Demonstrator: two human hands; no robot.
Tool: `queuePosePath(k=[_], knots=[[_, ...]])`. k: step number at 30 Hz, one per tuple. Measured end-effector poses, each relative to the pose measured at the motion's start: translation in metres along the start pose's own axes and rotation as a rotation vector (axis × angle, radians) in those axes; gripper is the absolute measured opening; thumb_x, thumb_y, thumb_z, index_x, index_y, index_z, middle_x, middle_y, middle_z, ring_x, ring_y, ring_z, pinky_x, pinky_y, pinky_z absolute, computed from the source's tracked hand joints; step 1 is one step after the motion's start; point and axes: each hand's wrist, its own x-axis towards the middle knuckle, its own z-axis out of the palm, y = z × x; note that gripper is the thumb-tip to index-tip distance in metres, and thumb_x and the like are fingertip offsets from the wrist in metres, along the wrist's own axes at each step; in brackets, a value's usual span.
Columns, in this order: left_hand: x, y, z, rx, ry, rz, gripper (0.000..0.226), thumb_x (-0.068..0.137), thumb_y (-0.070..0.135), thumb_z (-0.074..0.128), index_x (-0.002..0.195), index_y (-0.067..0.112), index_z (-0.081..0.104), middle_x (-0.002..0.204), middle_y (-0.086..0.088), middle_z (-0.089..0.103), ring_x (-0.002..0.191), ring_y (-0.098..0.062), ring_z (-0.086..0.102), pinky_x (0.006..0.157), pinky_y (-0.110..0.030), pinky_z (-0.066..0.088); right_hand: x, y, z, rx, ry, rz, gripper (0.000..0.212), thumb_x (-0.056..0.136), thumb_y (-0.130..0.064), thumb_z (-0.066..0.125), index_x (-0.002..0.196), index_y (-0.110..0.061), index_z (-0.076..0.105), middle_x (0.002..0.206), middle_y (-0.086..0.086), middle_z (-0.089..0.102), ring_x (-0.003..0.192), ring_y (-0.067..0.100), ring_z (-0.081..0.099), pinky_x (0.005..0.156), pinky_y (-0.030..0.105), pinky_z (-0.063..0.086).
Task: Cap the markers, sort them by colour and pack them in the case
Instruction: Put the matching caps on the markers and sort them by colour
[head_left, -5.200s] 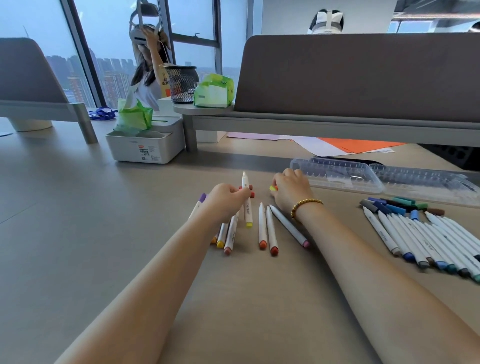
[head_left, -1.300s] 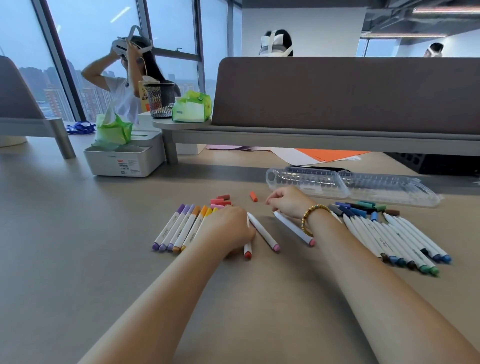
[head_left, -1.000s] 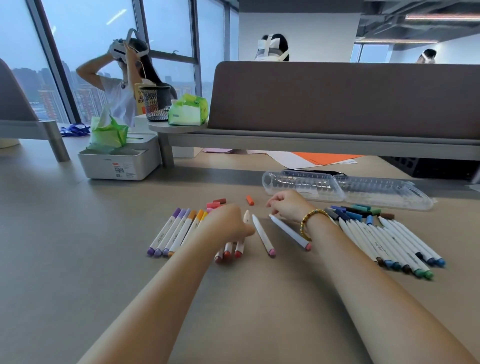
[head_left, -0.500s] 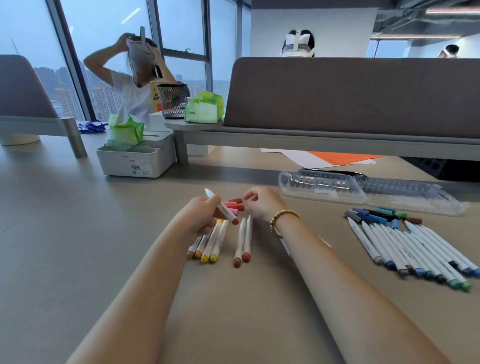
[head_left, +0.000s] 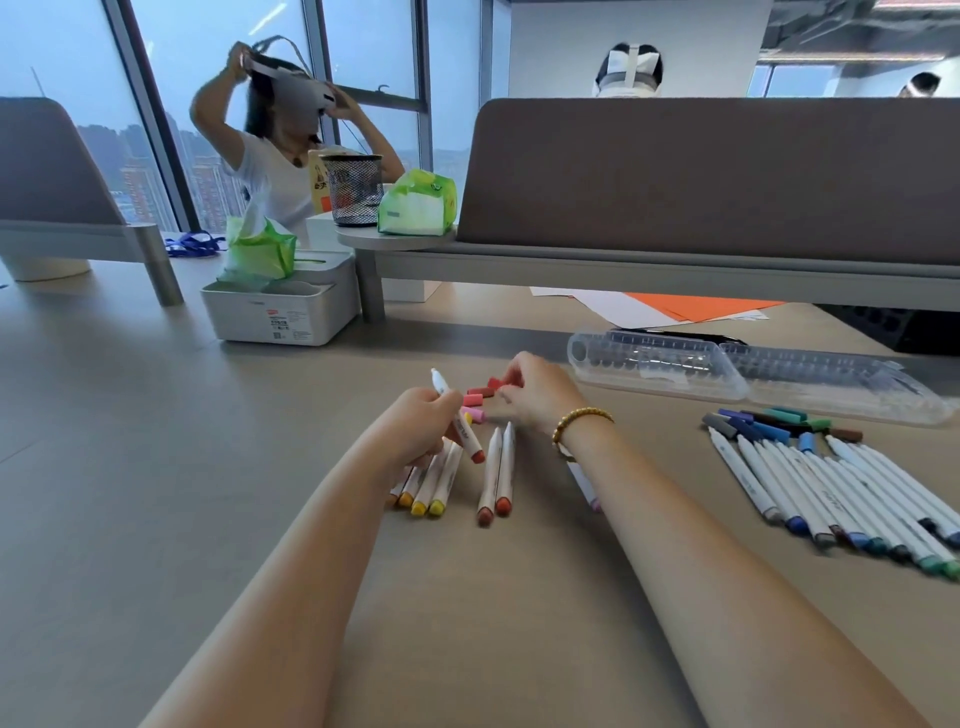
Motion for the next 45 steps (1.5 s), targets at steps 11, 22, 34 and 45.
queuePosePath(k=[11,22,34,45], knots=[[-0.003,0.008,0.01,0.071,-0.076,0.15,0.038,0.1,0.039,0.029,0.09,0.017,0.057,0.057,0.002,0.051,0.034,-0.002,0.041,0.036,-0.014,0.034,-0.015,0.021,-0.03,0.778,-0.113,0.039,0.018,0.098,-0.016,0.046,0.103,-0.014,0.063,0.089,-0.001,0.064,0.084,0.013,0.053,0.075,0.026,0.043],[0.001,0.002,0.013,0.155,0.005,0.293,0.035,0.097,0.043,0.038,0.077,0.022,0.06,0.058,0.004,0.048,0.049,-0.007,0.044,0.054,-0.018,0.039,-0.013,0.034,-0.032,1.336,-0.234,0.093,0.02,0.097,-0.016,0.046,0.088,-0.002,0.058,0.065,0.004,0.043,0.055,0.011,0.04,0.047,0.018,0.038],[-0.011,0.011,0.01,-0.177,-0.278,0.076,0.034,0.101,0.027,0.036,0.097,0.008,0.063,0.069,-0.005,0.063,0.058,-0.011,0.064,0.062,-0.023,0.058,-0.011,0.026,-0.03,1.015,-0.101,-0.018,0.028,0.1,-0.015,0.041,0.094,-0.006,0.066,0.067,0.004,0.051,0.056,0.011,0.038,0.055,0.022,0.035],[-0.015,0.015,0.015,-0.406,-0.285,0.005,0.027,0.102,0.023,0.035,0.095,0.004,0.054,0.062,-0.002,0.047,0.043,-0.005,0.046,0.046,-0.017,0.047,-0.017,0.004,-0.026,0.69,-0.066,-0.096,0.03,0.101,-0.017,0.039,0.108,-0.004,0.065,0.065,0.001,0.047,0.057,0.008,0.04,0.048,0.015,0.035]])
